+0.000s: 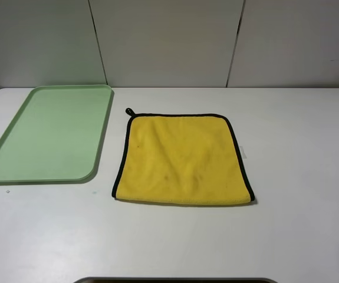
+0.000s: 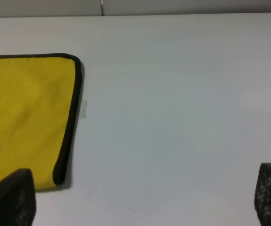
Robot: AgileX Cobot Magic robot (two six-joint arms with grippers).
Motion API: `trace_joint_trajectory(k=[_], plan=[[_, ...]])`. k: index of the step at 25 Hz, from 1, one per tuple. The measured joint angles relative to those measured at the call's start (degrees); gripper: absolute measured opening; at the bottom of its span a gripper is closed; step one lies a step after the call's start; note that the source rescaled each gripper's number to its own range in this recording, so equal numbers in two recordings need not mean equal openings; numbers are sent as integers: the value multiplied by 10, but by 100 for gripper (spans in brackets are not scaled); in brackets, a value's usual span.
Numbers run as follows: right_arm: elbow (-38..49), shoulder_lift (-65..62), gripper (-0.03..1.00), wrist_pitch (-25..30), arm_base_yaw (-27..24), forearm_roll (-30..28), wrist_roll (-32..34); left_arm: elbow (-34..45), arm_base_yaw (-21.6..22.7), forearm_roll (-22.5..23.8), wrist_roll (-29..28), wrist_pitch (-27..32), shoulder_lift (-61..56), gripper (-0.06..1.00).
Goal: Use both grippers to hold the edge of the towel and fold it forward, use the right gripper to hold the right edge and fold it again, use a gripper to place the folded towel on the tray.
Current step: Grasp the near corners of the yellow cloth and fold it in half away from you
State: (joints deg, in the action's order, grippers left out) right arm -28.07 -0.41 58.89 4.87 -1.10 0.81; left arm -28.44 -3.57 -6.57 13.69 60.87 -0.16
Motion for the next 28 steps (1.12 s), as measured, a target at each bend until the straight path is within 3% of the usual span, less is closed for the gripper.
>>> trace_joint_trajectory(k=[28], plan=[[0,0,100,0,0,0,0,0,0,0,0,0,0,100]])
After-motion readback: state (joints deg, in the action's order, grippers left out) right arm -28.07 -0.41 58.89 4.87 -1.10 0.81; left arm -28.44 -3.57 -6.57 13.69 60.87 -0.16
